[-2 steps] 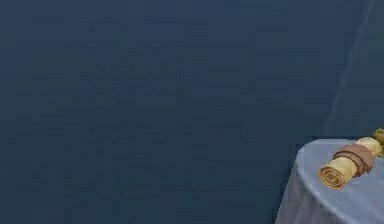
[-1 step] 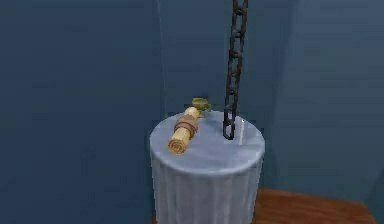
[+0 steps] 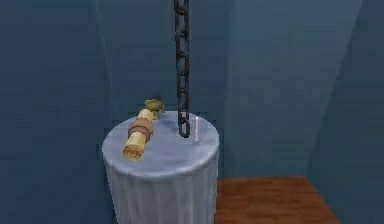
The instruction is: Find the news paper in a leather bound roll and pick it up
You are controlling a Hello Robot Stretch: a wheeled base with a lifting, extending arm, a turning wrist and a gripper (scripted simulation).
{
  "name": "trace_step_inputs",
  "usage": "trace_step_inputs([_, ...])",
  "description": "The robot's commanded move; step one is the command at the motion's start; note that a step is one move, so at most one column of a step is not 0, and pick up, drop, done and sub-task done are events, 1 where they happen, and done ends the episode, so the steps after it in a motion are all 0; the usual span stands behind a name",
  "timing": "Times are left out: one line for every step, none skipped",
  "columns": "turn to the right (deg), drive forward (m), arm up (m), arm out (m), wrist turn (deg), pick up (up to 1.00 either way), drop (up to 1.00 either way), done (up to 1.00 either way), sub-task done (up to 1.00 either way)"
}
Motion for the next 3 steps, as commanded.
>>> trace_step_inputs([3.0,0.0,0.0,0.0,0.0,0.0,0.0,0.0,0.0])
trace_step_inputs([0.0,0.45,0.0,0.0,0.0,0.0,0.0,0.0,0.0])
trace_step_inputs([-45.0,0.0,0.0,0.0,0.0,0.0,0.0,0.0,0.0])
